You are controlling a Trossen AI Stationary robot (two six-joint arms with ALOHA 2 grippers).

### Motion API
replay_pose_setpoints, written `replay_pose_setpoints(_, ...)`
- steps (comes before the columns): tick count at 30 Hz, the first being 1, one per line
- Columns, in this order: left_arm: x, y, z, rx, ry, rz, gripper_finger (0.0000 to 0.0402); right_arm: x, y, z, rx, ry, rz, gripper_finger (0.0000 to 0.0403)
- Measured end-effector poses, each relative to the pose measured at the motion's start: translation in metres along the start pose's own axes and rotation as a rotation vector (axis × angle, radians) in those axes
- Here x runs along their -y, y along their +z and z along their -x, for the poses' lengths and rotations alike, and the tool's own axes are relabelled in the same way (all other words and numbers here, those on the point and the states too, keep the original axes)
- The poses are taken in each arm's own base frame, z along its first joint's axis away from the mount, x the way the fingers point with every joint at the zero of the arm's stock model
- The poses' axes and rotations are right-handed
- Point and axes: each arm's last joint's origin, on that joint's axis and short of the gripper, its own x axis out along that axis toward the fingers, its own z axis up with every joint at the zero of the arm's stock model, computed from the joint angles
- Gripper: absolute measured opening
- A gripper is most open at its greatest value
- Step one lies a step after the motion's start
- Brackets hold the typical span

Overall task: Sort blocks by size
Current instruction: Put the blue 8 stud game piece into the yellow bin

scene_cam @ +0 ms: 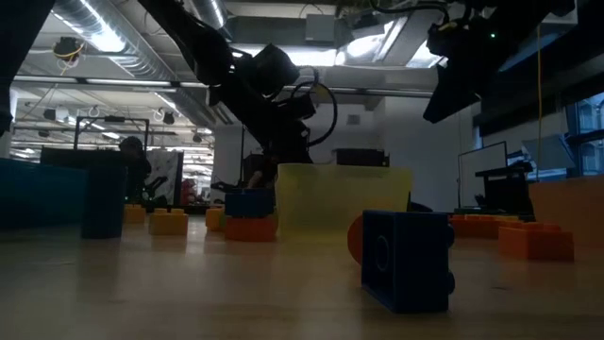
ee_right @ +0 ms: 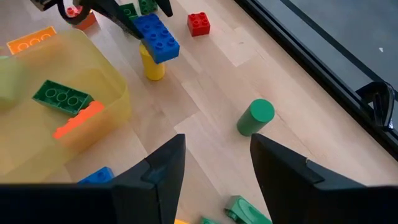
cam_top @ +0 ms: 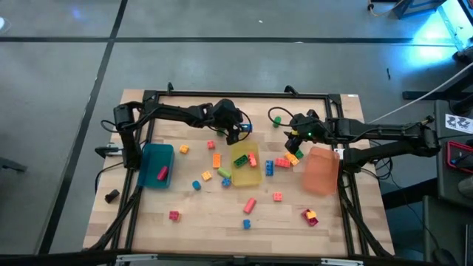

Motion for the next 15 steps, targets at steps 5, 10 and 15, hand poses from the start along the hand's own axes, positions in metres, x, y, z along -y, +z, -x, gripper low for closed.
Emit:
replay_pose_setpoints(5,0.0005,-0.0001,0.0,-0.001,-0.008,-0.02,0.0232,0.0,0.0,0.0,0.0,0.0,0.0,0.0184)
replay_pose_setpoints(10,0.0013,-0.0006,-0.0008,0.002,-0.033,-0.024,0.0232,0.0,0.0,0.0,0.0,0.0,0.0,0.0184)
replay_pose_setpoints(15,-0.0004,-0.0011,-0.0019,0.005,-0.03,-0.052,0.0232,0.0,-0.0001,0.0,0.0,-0.001,0.0,0.0184)
